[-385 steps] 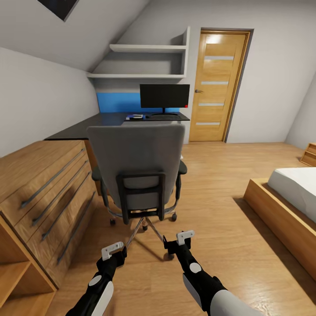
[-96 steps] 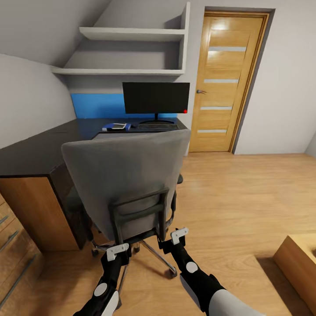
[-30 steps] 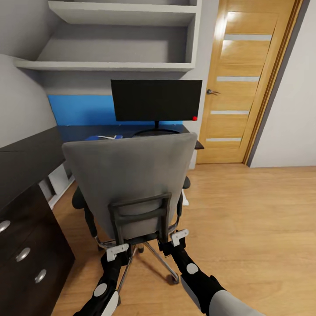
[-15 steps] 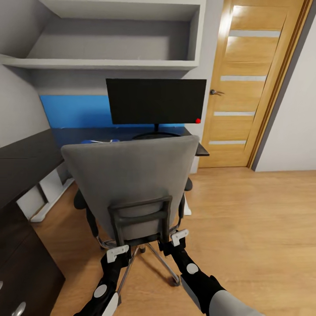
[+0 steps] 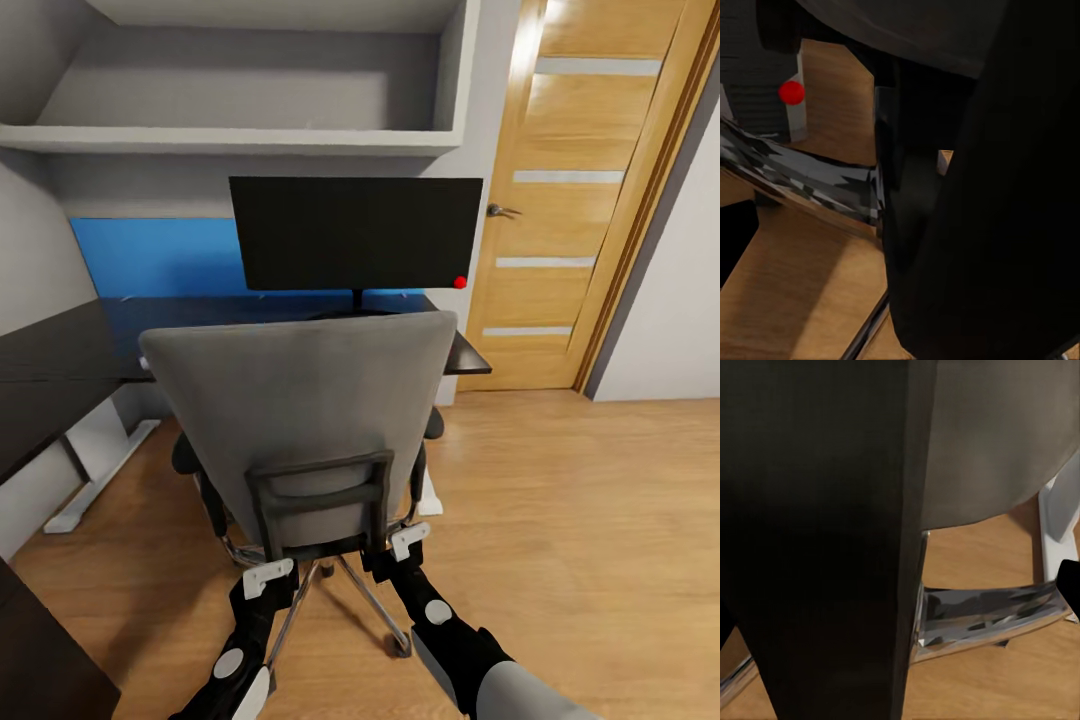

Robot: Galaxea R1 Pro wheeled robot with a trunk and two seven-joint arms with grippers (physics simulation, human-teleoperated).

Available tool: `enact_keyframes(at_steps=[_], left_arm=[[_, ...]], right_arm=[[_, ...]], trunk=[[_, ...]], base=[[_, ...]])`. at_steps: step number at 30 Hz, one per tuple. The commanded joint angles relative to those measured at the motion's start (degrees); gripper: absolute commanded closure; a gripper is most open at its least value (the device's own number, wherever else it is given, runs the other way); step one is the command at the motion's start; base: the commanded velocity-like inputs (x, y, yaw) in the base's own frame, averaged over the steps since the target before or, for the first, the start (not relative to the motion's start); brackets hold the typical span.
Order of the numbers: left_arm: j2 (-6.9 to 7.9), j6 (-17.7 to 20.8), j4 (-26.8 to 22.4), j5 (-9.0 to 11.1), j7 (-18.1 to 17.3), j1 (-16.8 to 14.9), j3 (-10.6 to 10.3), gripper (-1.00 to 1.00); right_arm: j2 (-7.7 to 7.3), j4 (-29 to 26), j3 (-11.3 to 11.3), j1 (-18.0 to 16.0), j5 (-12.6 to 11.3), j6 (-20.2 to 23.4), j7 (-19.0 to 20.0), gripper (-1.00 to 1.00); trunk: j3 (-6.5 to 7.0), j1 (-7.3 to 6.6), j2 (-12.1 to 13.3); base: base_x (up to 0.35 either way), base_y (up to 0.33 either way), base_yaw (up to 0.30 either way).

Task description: In the bedroom, organize the workspace by keeping the computer under the desk, ensuring the monitor is on the desk, placing the keyboard on the desk next to the monitor, placing the mouse on the desk next to the keyboard, moving the folder from the swivel chair onto the desk next to the mouse, stacking the notebook on top of the folder with the pen on top of the notebook, and positioning the swivel chair next to the desk.

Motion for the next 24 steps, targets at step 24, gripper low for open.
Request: enact_keyframes(at_steps=[24], left_arm=[[0.06,-0.3,0.1,0.7,0.4,-0.1,-0.4,-1.00]], right_arm=[[0.00,-0.1,0.2,-0.1,-0.1,-0.2,-0.3,-1.00]], trunk=[[-0.05,0.02,0.0]], base=[[0.133,0.000,0.000]])
